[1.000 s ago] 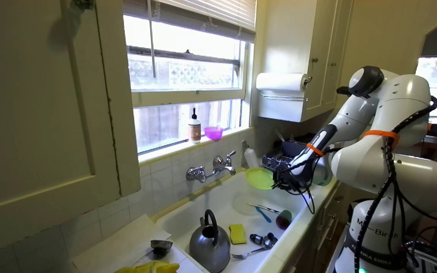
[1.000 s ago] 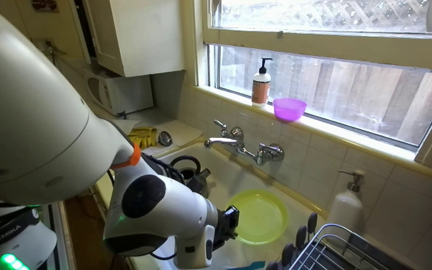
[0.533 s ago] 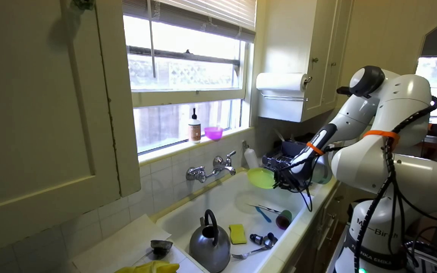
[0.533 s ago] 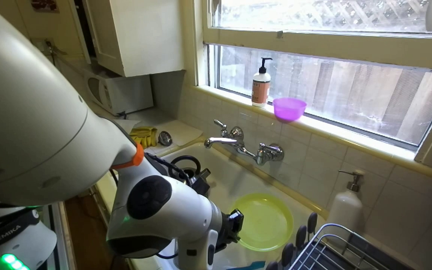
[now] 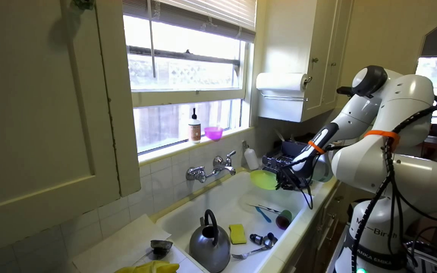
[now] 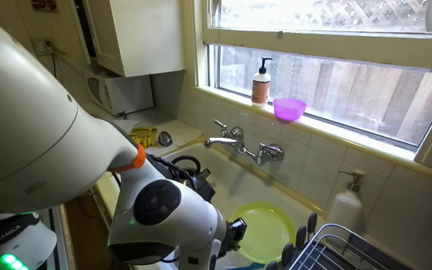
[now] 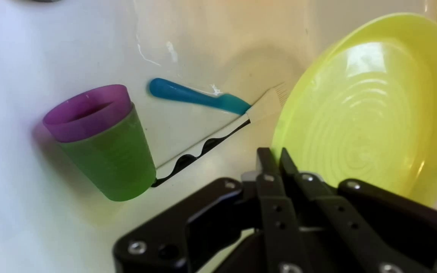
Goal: Pick up the yellow lid from the sink and put it on top of the counter
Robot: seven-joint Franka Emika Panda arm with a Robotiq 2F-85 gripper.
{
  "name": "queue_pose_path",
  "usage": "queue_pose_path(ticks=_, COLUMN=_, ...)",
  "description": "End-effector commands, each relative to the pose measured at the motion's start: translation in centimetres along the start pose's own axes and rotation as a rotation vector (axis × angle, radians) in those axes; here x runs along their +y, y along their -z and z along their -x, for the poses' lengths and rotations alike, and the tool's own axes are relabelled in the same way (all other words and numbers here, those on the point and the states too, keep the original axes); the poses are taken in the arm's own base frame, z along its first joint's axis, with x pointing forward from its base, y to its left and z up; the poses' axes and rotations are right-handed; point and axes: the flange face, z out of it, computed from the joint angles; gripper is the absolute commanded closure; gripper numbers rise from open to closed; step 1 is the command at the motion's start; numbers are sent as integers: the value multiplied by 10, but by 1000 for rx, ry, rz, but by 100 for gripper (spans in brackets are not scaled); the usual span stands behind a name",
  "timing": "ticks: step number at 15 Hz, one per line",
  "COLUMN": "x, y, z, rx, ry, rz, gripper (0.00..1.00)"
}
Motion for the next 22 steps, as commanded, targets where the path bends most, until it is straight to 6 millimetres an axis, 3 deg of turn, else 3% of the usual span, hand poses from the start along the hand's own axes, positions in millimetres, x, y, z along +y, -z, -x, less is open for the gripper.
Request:
queue_pose_path(ticks=1, x=4, y=5, z=-6, rx=6, ry=-45, rz=19, gripper=99)
queue_pose_path(ticks=9, x=17, y=6, z=-23, rx=19, ry=-104, rz=31, gripper=99)
queue_pose_path(ticks=17, x=15, y=9, z=-46, rx=67, ry=-194, rz=37, gripper=99)
queue_pose_path(ticks=22, x=10, y=5, z=-49, rx=67, ry=-234, rz=46, gripper=99)
